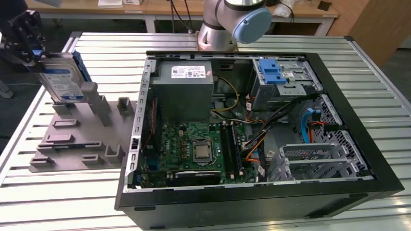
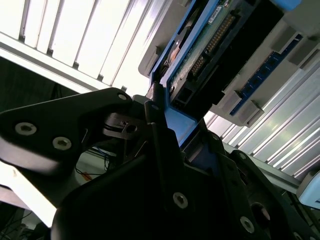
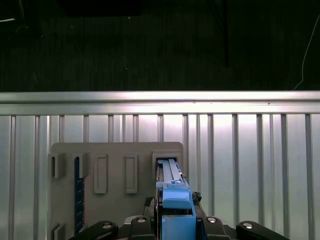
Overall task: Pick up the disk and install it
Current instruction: 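Pick up the disk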
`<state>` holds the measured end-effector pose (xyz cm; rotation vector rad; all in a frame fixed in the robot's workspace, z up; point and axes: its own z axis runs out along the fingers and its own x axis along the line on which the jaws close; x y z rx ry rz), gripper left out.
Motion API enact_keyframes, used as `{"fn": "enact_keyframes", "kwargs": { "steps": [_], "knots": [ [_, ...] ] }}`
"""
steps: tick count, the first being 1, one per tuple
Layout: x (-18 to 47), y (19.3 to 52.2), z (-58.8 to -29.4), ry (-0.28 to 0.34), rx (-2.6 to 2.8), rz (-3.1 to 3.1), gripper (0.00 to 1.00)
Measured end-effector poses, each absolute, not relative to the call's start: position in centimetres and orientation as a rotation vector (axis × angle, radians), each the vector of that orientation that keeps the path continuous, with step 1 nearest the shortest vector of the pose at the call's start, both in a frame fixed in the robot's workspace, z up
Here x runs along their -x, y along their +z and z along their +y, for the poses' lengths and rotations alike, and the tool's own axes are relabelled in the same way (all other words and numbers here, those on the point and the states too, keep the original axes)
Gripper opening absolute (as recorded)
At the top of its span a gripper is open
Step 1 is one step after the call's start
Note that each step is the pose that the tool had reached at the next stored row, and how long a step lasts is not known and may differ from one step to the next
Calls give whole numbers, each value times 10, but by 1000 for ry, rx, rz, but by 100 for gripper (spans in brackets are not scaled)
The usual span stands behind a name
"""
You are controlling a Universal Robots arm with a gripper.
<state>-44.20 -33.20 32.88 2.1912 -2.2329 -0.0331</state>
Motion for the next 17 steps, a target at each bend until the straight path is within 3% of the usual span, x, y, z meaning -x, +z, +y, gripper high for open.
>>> {"fn": "enact_keyframes", "kwargs": {
  "steps": [17],
  "knots": [
    [442, 331, -332, -33, -2191, -2233, 36]
  ]
}}
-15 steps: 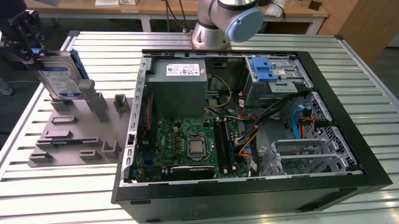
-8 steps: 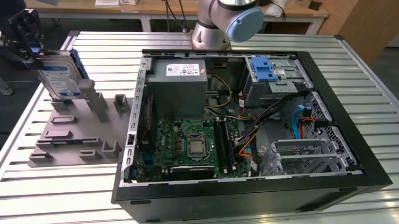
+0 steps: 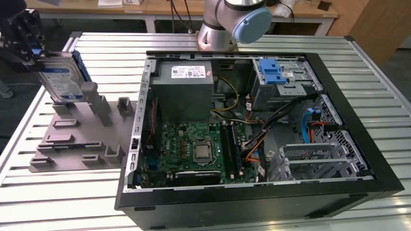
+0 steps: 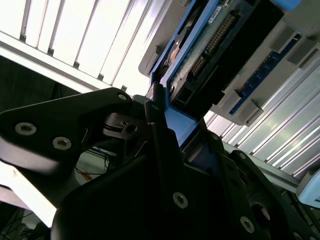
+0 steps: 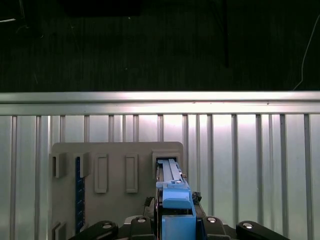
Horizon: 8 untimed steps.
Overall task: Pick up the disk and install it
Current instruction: 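Pick up the disk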
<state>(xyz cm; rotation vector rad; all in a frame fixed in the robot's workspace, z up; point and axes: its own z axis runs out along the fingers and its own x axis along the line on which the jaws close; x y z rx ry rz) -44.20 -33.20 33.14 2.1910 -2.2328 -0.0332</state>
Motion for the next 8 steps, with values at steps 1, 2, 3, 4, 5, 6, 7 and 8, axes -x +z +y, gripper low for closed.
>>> {"fn": "enact_keyframes", "kwargs": {
  "steps": [1, 2, 3, 4, 5, 6, 7, 8],
  "knots": [
    [442, 332, -332, -33, -2191, -2233, 36],
    [442, 332, -332, -33, -2191, -2233, 36],
    [442, 333, -332, -33, -2191, -2233, 36],
    [442, 334, -332, -33, -2191, -2233, 36],
    [442, 336, -332, -33, -2191, -2233, 36],
    [442, 337, -332, -33, -2191, -2233, 36],
    [442, 339, -332, -33, -2191, -2233, 36],
    [442, 340, -332, -33, -2191, -2233, 36]
  ]
}}
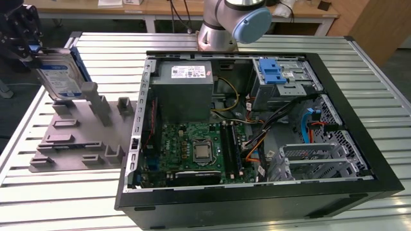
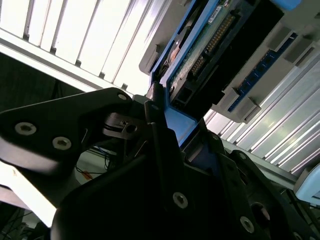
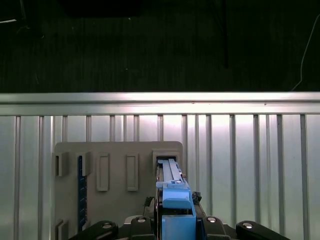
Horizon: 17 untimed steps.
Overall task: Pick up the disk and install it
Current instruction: 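Pick up the disk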
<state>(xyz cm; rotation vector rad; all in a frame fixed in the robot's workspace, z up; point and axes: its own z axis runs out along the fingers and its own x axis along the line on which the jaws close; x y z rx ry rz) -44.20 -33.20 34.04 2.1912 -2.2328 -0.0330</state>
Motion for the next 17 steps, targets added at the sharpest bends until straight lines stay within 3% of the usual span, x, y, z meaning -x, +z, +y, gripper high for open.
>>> {"fn": "enact_keyframes", "kwargs": {
  "steps": [17],
  "knots": [
    [442, 358, -332, -33, -2201, -2225, 36]
  ]
}}
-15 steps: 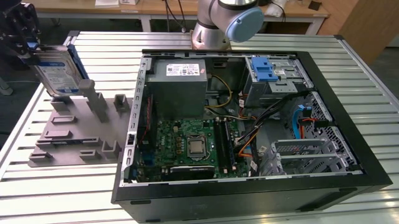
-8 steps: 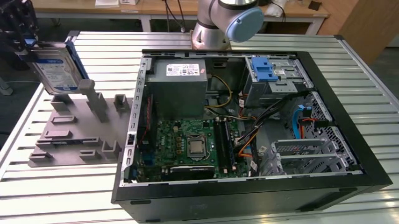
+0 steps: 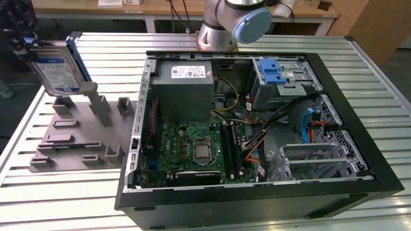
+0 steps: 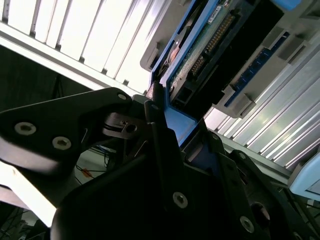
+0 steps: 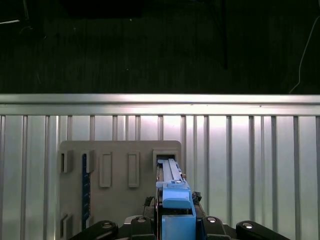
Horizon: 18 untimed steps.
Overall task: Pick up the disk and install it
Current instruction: 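Pick up the disk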
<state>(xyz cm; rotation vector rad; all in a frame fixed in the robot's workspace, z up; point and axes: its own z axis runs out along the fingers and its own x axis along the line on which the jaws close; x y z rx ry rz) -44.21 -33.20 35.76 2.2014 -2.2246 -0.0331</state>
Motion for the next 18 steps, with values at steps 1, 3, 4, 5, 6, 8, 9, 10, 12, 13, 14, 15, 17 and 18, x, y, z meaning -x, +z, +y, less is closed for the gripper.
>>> {"fn": "enact_keyframes", "kwargs": {
  "steps": [1, 3, 4, 5, 6, 8, 9, 10, 12, 13, 14, 15, 17, 18],
  "knots": [
    [442, 358, -332, -34, -2202, -2225, 36],
    [442, 361, -332, -34, -2202, -2225, 36],
    [442, 362, -332, -34, -2203, -2225, 36],
    [442, 364, -332, -34, -2203, -2225, 36],
    [442, 366, -332, -34, -2203, -2225, 36],
    [442, 370, -332, -34, -2203, -2226, 36],
    [442, 372, -332, -34, -2203, -2226, 36],
    [442, 373, -332, -34, -2203, -2226, 36],
    [442, 376, -332, -34, -2203, -2226, 36],
    [442, 377, -332, -34, -2203, -2226, 36],
    [442, 379, -332, -34, -2203, -2226, 36],
    [442, 380, -332, -33, -2203, -2226, 36],
    [442, 383, -332, -33, -2203, -2226, 36],
    [442, 384, -332, -33, -2203, -2226, 36]
  ]
}}
